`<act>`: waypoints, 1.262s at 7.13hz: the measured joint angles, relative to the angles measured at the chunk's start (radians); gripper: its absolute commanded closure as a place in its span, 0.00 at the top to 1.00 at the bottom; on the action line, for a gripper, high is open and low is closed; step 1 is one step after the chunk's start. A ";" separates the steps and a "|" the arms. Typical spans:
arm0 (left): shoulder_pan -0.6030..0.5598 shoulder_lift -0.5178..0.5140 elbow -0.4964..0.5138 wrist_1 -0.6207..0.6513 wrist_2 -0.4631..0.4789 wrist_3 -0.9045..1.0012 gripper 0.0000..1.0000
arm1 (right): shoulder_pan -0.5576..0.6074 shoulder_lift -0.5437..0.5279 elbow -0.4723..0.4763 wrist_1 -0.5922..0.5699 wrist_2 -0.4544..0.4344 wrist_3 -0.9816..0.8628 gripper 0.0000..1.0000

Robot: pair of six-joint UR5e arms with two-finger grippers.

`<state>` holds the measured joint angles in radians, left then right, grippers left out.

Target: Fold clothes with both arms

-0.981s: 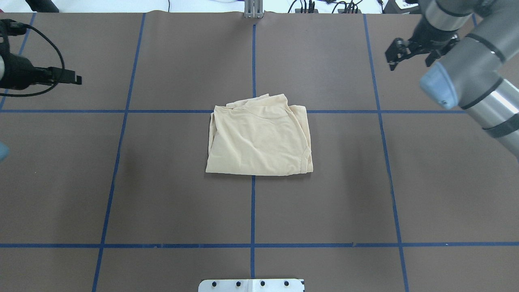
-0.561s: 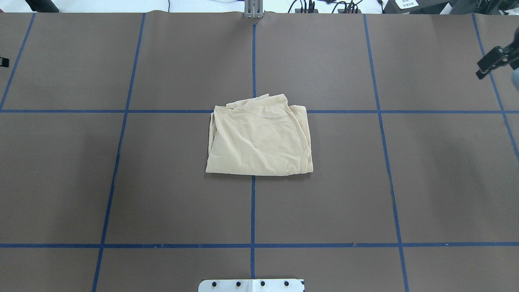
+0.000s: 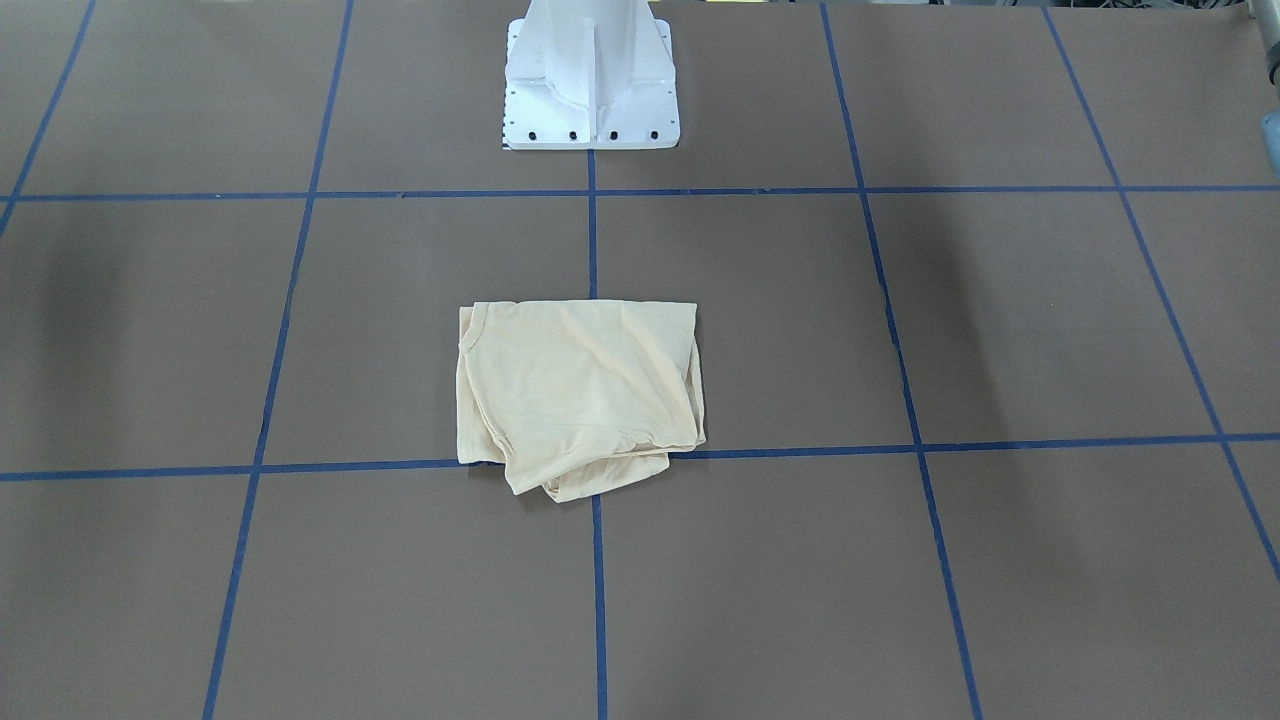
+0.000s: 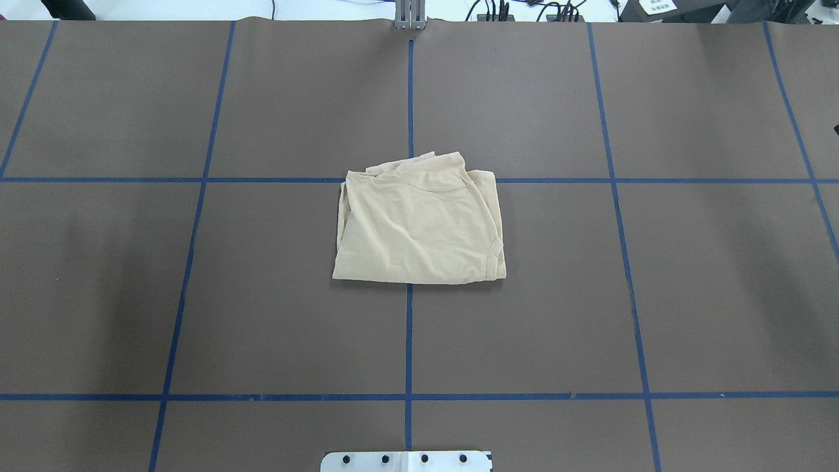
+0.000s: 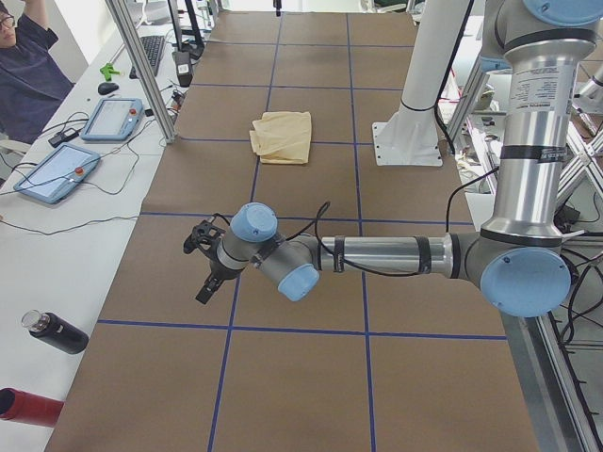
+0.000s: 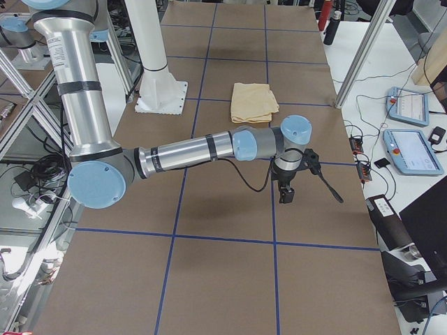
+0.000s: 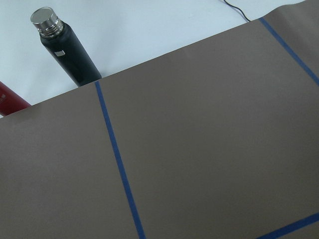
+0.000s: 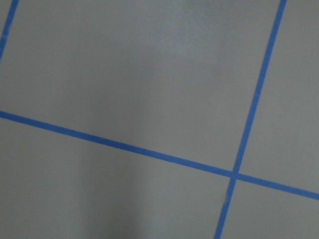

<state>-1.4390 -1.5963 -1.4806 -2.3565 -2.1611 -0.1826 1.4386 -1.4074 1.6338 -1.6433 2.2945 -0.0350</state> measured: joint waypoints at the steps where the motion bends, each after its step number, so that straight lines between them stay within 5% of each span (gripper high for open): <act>1: -0.005 0.007 0.005 0.002 0.000 0.004 1.00 | 0.018 -0.037 -0.008 0.017 -0.018 0.001 1.00; 5: -0.038 0.018 -0.014 0.182 0.003 0.101 1.00 | 0.060 -0.144 -0.014 0.069 -0.039 0.002 1.00; 9: -0.077 0.017 -0.196 0.730 -0.023 0.293 1.00 | 0.088 -0.190 -0.014 0.077 -0.021 0.003 1.00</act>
<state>-1.5161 -1.5791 -1.6769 -1.6260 -2.1838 0.1102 1.5265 -1.5975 1.6195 -1.5667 2.2731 -0.0318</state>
